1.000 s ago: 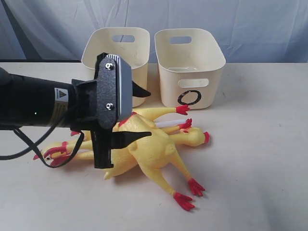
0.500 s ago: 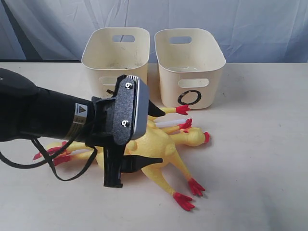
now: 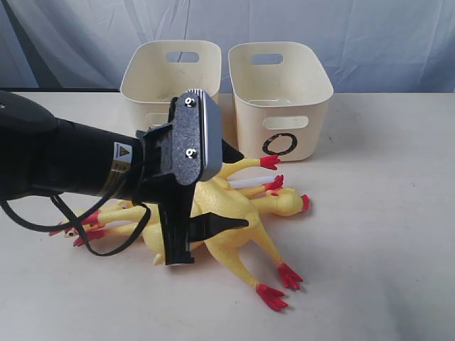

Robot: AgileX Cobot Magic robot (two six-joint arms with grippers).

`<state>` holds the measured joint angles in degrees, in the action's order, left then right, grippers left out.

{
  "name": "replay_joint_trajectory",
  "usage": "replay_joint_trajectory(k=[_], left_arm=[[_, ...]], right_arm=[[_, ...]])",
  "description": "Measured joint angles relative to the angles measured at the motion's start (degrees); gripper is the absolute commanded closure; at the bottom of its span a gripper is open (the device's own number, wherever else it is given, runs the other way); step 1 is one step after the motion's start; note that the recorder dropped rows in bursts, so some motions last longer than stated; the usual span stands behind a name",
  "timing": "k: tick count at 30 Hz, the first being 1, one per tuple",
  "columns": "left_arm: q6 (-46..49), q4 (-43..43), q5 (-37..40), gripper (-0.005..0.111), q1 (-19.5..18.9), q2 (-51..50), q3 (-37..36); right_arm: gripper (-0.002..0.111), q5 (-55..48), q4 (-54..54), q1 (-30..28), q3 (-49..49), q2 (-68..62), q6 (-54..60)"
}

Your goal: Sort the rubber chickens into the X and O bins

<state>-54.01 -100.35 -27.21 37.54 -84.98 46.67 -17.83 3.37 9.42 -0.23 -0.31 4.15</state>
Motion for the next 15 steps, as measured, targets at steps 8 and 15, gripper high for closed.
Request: replay_joint_trajectory(k=[8,15], left_arm=[[-2.4,0.0,0.0,0.032,0.0,0.0,0.0],[-5.7,0.0,0.1,0.032,0.0,0.0,0.0]], right_arm=[[0.108,0.0,0.0,0.7,0.0,0.0,0.0],[0.108,0.0,0.0,0.8,0.0,0.0,0.0]])
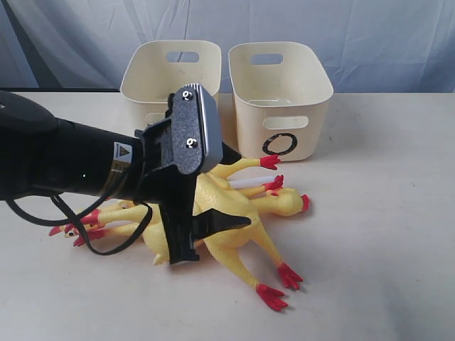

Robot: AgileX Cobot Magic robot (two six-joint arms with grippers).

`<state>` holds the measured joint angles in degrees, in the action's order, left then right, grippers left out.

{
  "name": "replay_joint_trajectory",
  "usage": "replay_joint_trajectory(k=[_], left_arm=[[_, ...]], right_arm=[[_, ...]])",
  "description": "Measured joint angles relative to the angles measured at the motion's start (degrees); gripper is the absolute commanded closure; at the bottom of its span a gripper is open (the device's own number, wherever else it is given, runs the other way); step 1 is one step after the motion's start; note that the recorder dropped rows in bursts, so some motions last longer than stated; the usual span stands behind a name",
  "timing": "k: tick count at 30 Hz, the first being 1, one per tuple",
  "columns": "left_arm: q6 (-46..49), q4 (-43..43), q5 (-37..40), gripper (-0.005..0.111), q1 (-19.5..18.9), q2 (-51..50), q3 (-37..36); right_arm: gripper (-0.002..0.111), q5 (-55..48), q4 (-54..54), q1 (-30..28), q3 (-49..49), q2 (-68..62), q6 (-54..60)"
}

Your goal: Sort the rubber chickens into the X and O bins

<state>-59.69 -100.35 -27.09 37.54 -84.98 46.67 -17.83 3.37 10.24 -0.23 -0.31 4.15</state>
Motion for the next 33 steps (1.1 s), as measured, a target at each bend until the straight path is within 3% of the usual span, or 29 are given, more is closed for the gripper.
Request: replay_joint_trajectory(k=[9,27,29,33], left_arm=[[-0.6,0.0,1.4,0.038,0.0,1.5,0.0],[0.9,0.4,3.9,0.038,0.0,1.7,0.0],[5.6,6.9,4.0,0.038,0.0,1.7,0.0],[17.5,28.2,4.1,0.038,0.0,1.7,0.0]], right_arm=[[0.108,0.0,0.0,0.0,0.0,0.0,-0.1],[0.108,0.0,0.0,0.0,0.0,0.0,-0.1],[0.108,0.0,0.0,0.0,0.0,0.0,0.0],[0.108,0.0,0.0,0.0,0.0,0.0,0.0]])
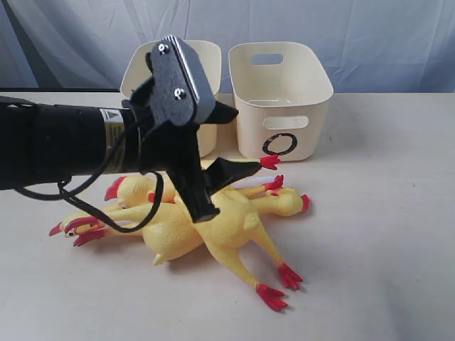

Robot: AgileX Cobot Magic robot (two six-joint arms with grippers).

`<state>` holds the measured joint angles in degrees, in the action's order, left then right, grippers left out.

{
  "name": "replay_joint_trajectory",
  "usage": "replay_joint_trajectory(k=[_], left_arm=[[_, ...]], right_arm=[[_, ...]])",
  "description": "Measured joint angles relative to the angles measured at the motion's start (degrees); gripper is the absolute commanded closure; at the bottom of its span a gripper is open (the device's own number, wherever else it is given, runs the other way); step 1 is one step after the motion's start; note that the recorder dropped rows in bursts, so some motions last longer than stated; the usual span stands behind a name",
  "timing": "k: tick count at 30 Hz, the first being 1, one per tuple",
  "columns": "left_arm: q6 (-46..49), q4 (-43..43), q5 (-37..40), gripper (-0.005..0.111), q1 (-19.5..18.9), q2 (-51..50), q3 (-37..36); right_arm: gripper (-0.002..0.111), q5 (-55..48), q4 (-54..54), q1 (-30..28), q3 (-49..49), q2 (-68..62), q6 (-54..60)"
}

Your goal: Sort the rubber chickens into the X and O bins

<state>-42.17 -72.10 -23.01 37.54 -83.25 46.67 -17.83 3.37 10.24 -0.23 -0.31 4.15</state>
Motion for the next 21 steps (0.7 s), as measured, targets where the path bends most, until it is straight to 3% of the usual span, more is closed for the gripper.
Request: replay_joint_trajectory(k=[3,15,21], left_arm=[[4.5,10.5,0.4,0.038,0.0,0.0,0.0],[15.0,37.2,3.9,0.038,0.0,0.0,0.1],[14.2,47.8,14.4,0.038,0.0,0.0,2.7]], right_arm=[[0.108,0.0,0.0,0.0,0.0,0.0,0.0],[0.108,0.0,0.0,0.0,0.0,0.0,0.0],[0.108,0.0,0.0,0.0,0.0,0.0,0.0]])
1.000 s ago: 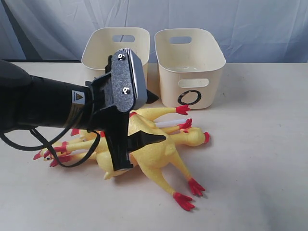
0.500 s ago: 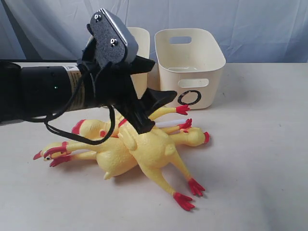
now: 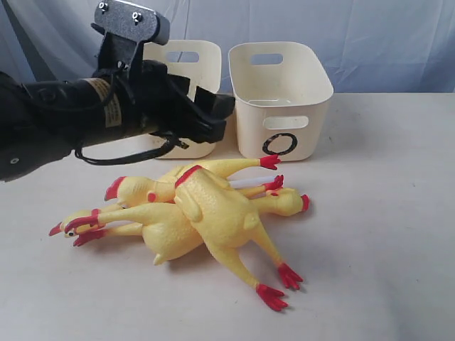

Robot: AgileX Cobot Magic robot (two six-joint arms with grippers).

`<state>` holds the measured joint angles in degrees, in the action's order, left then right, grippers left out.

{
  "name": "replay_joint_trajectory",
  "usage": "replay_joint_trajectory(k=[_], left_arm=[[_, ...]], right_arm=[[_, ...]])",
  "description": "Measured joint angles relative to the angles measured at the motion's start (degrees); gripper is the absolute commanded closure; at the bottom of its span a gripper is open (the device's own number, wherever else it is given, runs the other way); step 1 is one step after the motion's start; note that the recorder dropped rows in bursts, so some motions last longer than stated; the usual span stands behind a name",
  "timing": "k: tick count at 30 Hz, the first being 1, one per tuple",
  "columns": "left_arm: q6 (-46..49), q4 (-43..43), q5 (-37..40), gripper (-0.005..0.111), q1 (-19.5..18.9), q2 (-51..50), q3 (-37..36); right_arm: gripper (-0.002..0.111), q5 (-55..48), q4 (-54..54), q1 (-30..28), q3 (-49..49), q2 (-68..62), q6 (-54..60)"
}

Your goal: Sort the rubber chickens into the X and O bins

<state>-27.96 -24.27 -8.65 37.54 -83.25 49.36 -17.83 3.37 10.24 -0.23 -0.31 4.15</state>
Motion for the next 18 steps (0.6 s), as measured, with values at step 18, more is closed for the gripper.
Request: replay_joint_trajectory(k=[18], left_arm=[[64.0,31.0,34.8,0.043,0.0,0.0,11.2]], right_arm=[[0.108,0.0,0.0,0.0,0.0,0.0,0.0]])
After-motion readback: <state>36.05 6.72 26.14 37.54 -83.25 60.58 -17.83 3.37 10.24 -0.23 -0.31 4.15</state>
